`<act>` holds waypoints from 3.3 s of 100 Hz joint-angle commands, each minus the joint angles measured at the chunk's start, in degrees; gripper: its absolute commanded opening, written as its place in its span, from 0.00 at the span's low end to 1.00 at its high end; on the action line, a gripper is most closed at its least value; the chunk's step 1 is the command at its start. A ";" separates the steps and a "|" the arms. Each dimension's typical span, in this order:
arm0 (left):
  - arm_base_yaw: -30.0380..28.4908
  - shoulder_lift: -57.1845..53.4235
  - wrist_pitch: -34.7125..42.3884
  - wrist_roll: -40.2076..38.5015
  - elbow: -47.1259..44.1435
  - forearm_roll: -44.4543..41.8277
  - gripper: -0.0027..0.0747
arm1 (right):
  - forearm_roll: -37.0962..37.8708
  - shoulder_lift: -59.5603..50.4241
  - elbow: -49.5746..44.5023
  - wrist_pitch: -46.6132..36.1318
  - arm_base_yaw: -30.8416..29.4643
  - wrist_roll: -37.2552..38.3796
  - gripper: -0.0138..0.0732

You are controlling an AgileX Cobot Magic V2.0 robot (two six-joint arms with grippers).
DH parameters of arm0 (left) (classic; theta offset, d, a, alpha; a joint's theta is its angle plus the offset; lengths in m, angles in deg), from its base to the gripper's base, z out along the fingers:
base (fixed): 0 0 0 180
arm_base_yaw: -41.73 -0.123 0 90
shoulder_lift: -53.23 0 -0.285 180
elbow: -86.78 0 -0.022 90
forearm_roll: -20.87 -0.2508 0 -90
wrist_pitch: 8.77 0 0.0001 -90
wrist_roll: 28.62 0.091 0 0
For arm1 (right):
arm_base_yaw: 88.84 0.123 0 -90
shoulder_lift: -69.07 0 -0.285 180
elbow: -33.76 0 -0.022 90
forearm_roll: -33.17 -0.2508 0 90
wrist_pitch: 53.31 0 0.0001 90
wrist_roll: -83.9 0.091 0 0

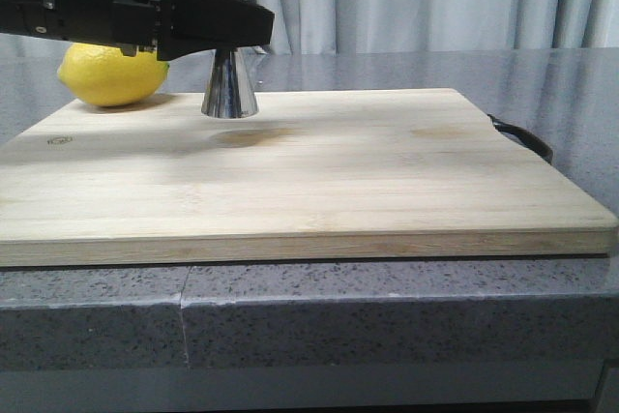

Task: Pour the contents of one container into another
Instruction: 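Tilt the beaker with the right gripper, pouring liquid into the jigger, then return the beaker upright and set it on the board with the right gripper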

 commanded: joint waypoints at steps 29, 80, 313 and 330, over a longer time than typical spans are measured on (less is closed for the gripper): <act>0.47 -2.11 -6.77 0.08 1.71 4.41 0.28 | 5.63 -2.11 2.15 -3.13 -0.15 -0.32 0.49; 0.47 -2.11 -6.77 0.08 1.71 4.41 0.28 | 9.26 -2.11 2.15 -3.13 -0.15 -0.32 0.49; 0.47 -2.11 -6.77 0.08 1.71 4.41 0.28 | -61.50 -2.88 -40.66 -59.30 -15.44 11.71 0.49; 0.47 -2.11 -6.77 0.08 1.71 4.41 0.28 | -62.39 2.42 -40.66 -63.76 -17.01 11.71 0.49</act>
